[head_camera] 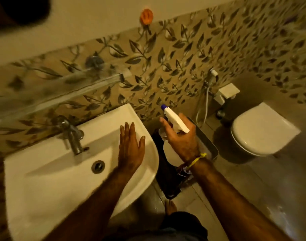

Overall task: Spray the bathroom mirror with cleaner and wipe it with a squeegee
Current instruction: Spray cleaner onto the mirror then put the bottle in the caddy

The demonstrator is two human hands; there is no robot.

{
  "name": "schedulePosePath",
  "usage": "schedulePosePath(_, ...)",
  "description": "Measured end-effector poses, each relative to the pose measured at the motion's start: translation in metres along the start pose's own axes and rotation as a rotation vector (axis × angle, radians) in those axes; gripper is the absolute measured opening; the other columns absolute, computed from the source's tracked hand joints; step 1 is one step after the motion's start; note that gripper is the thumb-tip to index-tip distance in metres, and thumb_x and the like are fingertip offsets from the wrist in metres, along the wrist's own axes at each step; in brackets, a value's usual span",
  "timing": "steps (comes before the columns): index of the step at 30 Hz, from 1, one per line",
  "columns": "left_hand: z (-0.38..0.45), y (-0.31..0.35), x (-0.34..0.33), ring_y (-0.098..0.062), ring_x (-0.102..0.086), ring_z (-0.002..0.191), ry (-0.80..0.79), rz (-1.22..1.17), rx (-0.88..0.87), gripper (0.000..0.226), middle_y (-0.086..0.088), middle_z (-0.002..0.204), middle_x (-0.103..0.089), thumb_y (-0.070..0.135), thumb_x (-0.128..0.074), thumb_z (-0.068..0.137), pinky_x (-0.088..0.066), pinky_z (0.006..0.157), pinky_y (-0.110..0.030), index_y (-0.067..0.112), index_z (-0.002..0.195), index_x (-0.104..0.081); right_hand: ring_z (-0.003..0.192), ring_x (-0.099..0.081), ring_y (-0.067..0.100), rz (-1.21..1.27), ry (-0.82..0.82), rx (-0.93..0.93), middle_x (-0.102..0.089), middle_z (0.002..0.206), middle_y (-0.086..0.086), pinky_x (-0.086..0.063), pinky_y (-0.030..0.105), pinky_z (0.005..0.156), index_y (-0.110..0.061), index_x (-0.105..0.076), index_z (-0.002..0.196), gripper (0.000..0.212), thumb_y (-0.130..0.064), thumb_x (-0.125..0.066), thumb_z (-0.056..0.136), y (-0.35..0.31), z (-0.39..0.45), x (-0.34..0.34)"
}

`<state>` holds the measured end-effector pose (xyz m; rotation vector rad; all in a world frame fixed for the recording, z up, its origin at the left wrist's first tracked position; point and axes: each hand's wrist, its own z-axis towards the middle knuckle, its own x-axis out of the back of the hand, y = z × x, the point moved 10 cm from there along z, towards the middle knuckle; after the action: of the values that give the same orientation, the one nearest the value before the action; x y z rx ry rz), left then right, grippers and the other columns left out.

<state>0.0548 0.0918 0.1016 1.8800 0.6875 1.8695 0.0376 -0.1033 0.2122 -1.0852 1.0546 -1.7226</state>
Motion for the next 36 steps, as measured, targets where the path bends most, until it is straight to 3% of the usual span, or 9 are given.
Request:
schedulePosePath(4,-0.023,0.022,0.109,-0.017,-0.006,0.155,0.306,-0.003,-0.246,0.060,-0.005,0.166,-0.017,0.033,-0.048,0.103,-0.024,0.122,-0.041,0.015,0.156,-0.028,0.069,-0.065,0.021,0.076,-0.099,0.149,-0.065,0.078,0.006,-0.054,0.046,0.059,-0.006,-0.061,0.096,0.027,-0.029,-0.072,0.086,-0.092,0.011,-0.047)
schedulePosePath(9,-0.044,0.056,0.248,-0.027,-0.009,0.154,0.633,0.101,-0.498,0.060,-0.006,0.164,-0.012,0.034,-0.044,0.104,-0.026,0.121,-0.047,0.008,0.156,-0.026,0.063,-0.063,0.007,0.209,-0.213,0.396,-0.065,0.077,-0.009,-0.055,0.029,0.058,-0.009,-0.067,0.108,0.022,-0.024,-0.065,0.092,-0.234,0.014,-0.106)
schedulePosePath(13,-0.051,0.059,0.364,-0.030,-0.009,0.155,0.850,0.206,-0.513,0.062,-0.015,0.165,-0.017,0.032,-0.047,0.104,-0.025,0.123,-0.050,0.007,0.156,-0.026,0.059,-0.060,0.005,0.293,-0.312,0.476,-0.065,0.078,-0.004,-0.051,0.022,0.056,-0.008,-0.067,0.105,0.020,-0.024,-0.063,0.093,-0.322,0.012,-0.148)
schedulePosePath(19,-0.053,0.045,0.548,-0.025,-0.005,0.156,1.129,0.315,-0.421,0.067,-0.008,0.168,-0.011,0.033,-0.050,0.101,-0.023,0.123,-0.048,0.012,0.158,-0.022,0.048,-0.061,0.003,0.330,-0.471,0.618,-0.065,0.081,0.003,-0.047,0.014,0.043,-0.014,-0.061,0.123,0.032,-0.030,-0.058,0.096,-0.434,0.027,-0.177)
schedulePosePath(22,-0.044,0.048,0.617,-0.022,-0.004,0.155,1.147,0.382,-0.382,0.071,-0.007,0.168,-0.010,0.038,-0.051,0.100,-0.014,0.119,-0.040,0.014,0.159,-0.019,0.052,-0.067,0.018,0.397,-0.510,0.677,-0.069,0.093,0.017,-0.055,0.025,0.046,-0.023,-0.060,0.118,0.024,-0.034,-0.056,0.096,-0.493,0.039,-0.174)
schedulePosePath(25,-0.029,0.053,0.675,-0.023,-0.004,0.155,1.155,0.442,-0.378,0.076,-0.008,0.168,-0.010,0.043,-0.052,0.098,-0.011,0.117,-0.039,0.015,0.159,-0.017,0.068,-0.072,0.025,0.416,-0.523,0.726,-0.069,0.103,0.011,-0.058,0.030,0.051,-0.028,-0.054,0.119,0.023,-0.036,-0.053,0.097,-0.546,0.055,-0.177)
schedulePosePath(29,0.000,0.035,0.740,-0.020,0.010,0.154,1.106,0.289,-0.219,0.086,0.000,0.168,0.008,0.056,-0.046,0.098,-0.006,0.122,-0.045,0.022,0.160,0.003,0.075,-0.071,0.029,0.353,-0.445,0.844,-0.070,0.096,0.018,-0.056,0.029,0.048,-0.011,-0.061,0.115,0.033,-0.037,-0.054,0.096,-0.600,0.069,-0.185)
schedulePosePath(32,0.025,0.015,0.753,-0.022,0.015,0.154,0.999,0.135,-0.093,0.091,0.002,0.167,0.017,0.067,-0.037,0.095,0.000,0.125,-0.050,0.024,0.158,0.013,0.075,-0.071,0.026,0.261,-0.381,0.895,-0.071,0.090,0.014,-0.061,0.038,0.061,-0.014,-0.064,0.113,0.035,-0.042,-0.054,0.095,-0.620,0.078,-0.192)
schedulePosePath(36,0.037,0.008,0.748,-0.019,0.021,0.151,0.989,0.171,-0.074,0.098,0.006,0.164,0.026,0.078,-0.030,0.087,0.007,0.121,-0.049,0.027,0.156,0.018,0.078,-0.071,0.022,0.153,-0.353,0.926,-0.072,0.090,0.007,-0.061,0.040,0.071,-0.014,-0.064,0.109,0.034,-0.043,-0.054,0.095,-0.623,0.081,-0.206)
